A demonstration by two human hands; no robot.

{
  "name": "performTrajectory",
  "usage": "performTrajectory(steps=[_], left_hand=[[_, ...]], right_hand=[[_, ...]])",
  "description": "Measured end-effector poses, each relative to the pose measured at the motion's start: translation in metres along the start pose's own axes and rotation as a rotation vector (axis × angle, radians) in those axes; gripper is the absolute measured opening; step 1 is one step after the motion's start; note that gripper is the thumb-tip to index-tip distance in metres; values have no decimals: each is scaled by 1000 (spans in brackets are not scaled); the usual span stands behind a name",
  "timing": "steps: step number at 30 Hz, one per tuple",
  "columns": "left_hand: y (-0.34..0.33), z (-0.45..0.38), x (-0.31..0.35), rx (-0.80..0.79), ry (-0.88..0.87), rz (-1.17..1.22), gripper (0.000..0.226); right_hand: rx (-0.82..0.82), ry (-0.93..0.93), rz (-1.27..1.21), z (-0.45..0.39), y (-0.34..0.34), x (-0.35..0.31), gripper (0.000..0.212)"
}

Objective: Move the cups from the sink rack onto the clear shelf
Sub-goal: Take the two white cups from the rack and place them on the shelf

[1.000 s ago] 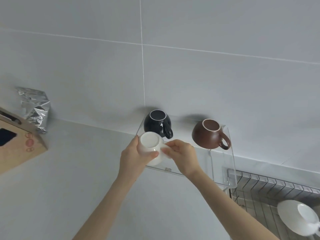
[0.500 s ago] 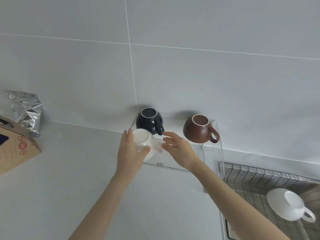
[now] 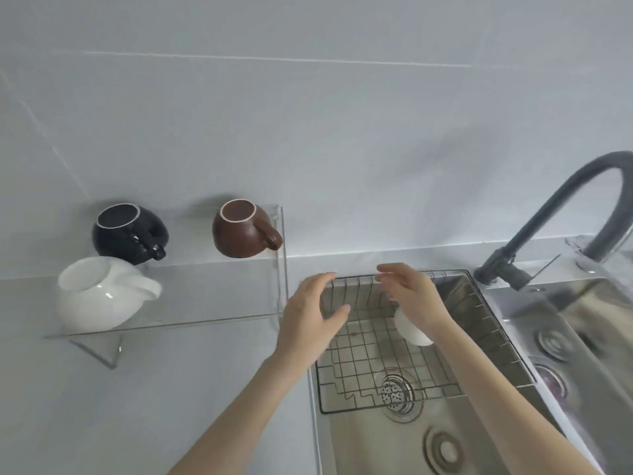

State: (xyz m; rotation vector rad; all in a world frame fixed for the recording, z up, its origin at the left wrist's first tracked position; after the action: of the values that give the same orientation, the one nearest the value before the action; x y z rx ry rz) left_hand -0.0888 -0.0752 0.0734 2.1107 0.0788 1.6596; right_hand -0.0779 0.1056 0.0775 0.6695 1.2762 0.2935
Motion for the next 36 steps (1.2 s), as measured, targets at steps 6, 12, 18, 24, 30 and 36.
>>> performTrajectory(steps=[6, 12, 18, 24, 30, 36], left_hand=[[-109, -20, -33, -332, 204, -14, 56], [-191, -39, -70, -446, 392, 19, 76], [-238, -54, -95, -427, 401, 10, 91], [-250, -56, -105, -348, 418, 51, 96], [-249, -61, -103, -315, 427, 71, 96], [-217, -65, -76, -235, 363, 63, 92]], right_hand=[[81, -182, 95, -14, 47, 99, 30], [34, -334, 188, -24, 46, 183, 43], [-15, -375, 141, -40, 43, 218, 45], [21, -337, 87, -42, 45, 229, 25], [28, -328, 97, -46, 46, 234, 18], [83, -251, 34, -43, 55, 199, 13]])
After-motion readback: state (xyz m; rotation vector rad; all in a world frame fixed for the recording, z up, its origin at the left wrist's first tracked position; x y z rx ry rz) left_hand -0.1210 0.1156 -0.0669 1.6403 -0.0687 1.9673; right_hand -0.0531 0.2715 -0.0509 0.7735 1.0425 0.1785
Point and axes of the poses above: each hand's wrist, its own z-axis away from the middle knuckle, its own y-axis out of the back of the hand, x = y × z, the point moved 3 cm from there along -z, towards the middle knuckle, and after that the axes turned 10 degrees about z, right-handed, at the moved point
